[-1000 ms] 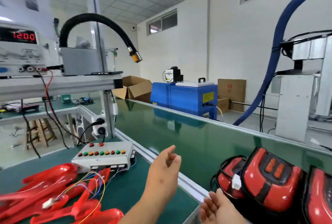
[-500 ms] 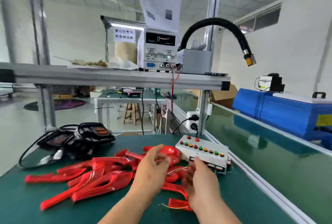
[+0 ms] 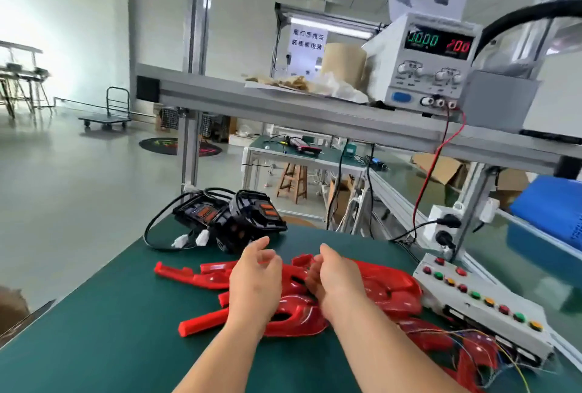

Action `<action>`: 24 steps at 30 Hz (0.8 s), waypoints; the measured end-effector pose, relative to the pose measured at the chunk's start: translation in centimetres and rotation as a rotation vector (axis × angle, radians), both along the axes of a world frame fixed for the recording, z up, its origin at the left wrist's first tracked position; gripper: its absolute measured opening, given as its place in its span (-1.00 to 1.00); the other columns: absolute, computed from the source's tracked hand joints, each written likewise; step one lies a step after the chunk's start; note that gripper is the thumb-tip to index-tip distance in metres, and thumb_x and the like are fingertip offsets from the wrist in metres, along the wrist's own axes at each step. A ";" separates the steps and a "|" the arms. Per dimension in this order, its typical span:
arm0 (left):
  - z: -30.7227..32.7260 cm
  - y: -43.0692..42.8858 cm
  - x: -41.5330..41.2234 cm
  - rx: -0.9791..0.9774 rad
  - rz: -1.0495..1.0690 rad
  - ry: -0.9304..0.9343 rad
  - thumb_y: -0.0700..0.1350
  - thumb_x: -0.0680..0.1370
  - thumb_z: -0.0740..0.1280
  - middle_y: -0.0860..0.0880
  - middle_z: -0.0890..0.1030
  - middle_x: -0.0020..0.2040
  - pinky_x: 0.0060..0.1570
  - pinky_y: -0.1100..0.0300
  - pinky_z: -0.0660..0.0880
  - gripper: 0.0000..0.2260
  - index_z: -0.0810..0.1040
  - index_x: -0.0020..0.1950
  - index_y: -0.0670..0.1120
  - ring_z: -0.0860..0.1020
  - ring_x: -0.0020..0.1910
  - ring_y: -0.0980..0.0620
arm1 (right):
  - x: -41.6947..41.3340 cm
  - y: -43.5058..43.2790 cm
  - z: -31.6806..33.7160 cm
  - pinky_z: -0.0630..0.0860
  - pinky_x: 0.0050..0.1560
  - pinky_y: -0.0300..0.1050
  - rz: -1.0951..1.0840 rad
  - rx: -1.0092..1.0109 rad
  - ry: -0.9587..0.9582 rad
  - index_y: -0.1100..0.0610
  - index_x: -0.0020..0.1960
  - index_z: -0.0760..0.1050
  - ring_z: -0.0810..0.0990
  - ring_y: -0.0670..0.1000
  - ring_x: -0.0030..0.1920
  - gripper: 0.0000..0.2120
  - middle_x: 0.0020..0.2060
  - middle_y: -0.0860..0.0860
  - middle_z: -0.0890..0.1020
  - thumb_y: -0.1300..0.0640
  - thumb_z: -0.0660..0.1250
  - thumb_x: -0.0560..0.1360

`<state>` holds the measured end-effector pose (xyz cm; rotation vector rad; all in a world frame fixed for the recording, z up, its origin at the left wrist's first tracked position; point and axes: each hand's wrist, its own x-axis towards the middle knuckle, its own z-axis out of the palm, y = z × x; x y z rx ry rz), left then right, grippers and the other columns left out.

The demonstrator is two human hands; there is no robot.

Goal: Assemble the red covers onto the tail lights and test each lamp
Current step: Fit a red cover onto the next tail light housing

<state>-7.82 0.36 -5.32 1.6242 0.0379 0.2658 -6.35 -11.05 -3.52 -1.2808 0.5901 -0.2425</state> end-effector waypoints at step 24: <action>0.2 1.6 1.2 -0.147 0.192 0.036 -0.22 0.56 0.24 0.20 0.55 0.01 0.08 0.20 0.50 -0.62 0.42 0.37 0.02 0.57 0.00 0.19 | 13.3 4.4 -0.4 0.41 -0.52 -0.22 0.253 -0.343 0.133 0.22 -0.02 0.46 0.43 0.04 -0.42 -0.87 -0.25 0.11 0.49 0.15 0.24 0.61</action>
